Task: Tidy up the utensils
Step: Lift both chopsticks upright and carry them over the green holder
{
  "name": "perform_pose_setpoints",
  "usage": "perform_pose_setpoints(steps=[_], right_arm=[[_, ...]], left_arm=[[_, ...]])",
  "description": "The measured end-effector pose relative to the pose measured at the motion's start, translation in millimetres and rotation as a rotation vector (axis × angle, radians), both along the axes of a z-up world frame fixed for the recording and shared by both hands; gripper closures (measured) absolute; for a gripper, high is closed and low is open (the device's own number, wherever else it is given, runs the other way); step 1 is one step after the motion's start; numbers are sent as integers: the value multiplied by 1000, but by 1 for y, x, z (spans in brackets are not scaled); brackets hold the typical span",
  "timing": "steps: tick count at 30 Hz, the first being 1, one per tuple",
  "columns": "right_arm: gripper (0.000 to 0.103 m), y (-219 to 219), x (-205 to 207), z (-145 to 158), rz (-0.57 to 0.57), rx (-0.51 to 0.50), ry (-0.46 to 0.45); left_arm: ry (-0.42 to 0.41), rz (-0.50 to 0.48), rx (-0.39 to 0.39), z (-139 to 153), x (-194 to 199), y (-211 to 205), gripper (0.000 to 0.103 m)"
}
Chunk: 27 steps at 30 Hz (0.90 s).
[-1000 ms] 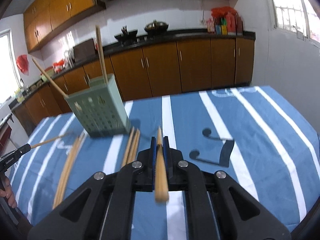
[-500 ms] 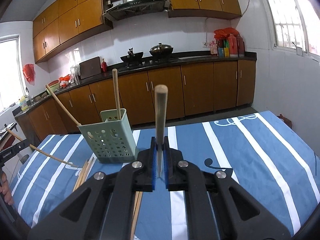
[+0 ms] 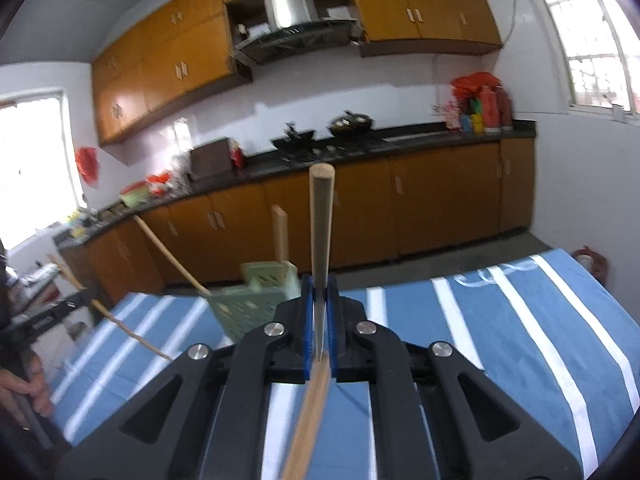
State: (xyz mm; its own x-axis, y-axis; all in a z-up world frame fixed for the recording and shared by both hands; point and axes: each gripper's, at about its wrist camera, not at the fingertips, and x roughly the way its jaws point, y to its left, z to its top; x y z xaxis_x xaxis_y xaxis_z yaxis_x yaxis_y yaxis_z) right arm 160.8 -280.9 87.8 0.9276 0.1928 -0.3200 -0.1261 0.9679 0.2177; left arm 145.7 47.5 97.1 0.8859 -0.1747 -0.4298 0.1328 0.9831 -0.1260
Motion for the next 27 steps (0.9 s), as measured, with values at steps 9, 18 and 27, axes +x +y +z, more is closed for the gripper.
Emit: perform_pose_setpoints(steps=[9, 18, 27], right_arm=[[96, 16, -9, 44, 88, 44, -99], [96, 28, 27, 57, 52, 54, -134], [96, 52, 86, 38, 51, -28, -10]], left_arm=[[-172, -64, -14, 50, -12, -35, 96], [-246, -13, -70, 65, 23, -56, 96], [-189, -9, -47, 42, 59, -68, 96]])
